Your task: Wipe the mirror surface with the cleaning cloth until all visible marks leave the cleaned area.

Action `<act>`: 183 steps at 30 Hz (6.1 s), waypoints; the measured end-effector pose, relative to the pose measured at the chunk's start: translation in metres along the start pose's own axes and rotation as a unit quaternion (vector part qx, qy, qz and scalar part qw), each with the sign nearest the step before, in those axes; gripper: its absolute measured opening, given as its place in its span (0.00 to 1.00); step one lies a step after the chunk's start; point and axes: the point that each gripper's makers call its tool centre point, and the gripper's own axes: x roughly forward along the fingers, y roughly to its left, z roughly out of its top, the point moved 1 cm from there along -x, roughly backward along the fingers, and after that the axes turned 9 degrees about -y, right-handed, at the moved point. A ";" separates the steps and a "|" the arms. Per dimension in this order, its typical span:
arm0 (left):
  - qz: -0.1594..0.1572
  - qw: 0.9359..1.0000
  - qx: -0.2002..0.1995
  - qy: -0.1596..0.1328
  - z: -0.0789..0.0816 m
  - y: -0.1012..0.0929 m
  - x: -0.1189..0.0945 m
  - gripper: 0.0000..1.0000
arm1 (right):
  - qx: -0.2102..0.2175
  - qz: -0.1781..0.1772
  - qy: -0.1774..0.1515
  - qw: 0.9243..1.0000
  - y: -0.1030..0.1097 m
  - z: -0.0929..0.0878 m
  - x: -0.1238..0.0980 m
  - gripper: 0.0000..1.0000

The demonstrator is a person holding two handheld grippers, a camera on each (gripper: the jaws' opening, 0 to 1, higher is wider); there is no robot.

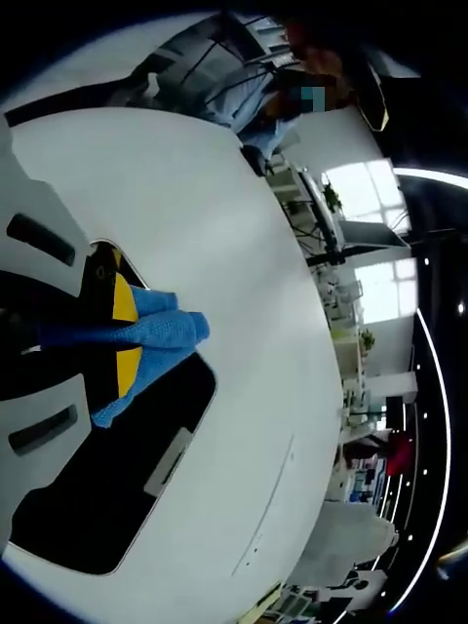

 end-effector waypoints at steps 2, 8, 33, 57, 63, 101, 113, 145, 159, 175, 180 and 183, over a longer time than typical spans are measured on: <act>-0.001 1.000 -0.001 -0.001 0.000 -0.001 0.000 0.99 | 0.000 0.000 0.001 1.000 0.001 0.000 0.000 0.02; -0.003 1.000 0.001 -0.002 0.001 -0.003 0.000 0.99 | 0.000 0.001 0.001 1.000 0.004 -0.002 -0.002 0.02; -0.010 1.000 0.004 -0.004 0.001 -0.009 0.000 0.99 | 0.004 0.004 0.000 1.000 0.020 -0.008 -0.008 0.02; -0.012 1.000 0.007 -0.005 0.002 -0.010 -0.001 0.99 | 0.006 0.007 -0.002 1.000 0.023 -0.009 -0.010 0.02; -0.011 1.000 0.005 -0.007 0.002 -0.009 -0.001 0.99 | -0.001 0.009 -0.004 1.000 0.023 -0.009 -0.010 0.02; -0.004 1.000 0.007 -0.014 0.005 -0.008 -0.005 0.99 | -0.019 0.025 -0.020 0.999 0.036 0.011 -0.019 0.02; -0.003 1.000 0.008 -0.015 0.007 -0.008 -0.005 0.99 | -0.016 0.019 -0.030 0.999 0.029 0.016 -0.030 0.02; -0.008 1.000 0.013 -0.017 0.009 -0.011 -0.001 0.99 | -0.002 -0.025 -0.035 0.999 -0.004 0.008 -0.067 0.02; -0.008 1.000 0.014 -0.017 0.009 -0.009 -0.001 0.99 | 0.004 -0.059 -0.033 0.998 -0.030 -0.002 -0.089 0.02; -0.010 1.000 0.014 -0.017 0.010 -0.010 -0.001 0.99 | 0.012 -0.088 -0.032 0.996 -0.046 -0.015 -0.115 0.02; -0.010 1.000 0.015 -0.016 0.009 -0.011 -0.001 0.99 | 0.020 -0.105 -0.029 0.994 -0.057 -0.024 -0.127 0.02; -0.011 1.000 0.015 -0.016 0.009 -0.012 -0.001 0.99 | 0.022 -0.111 -0.026 0.993 -0.061 -0.030 -0.133 0.02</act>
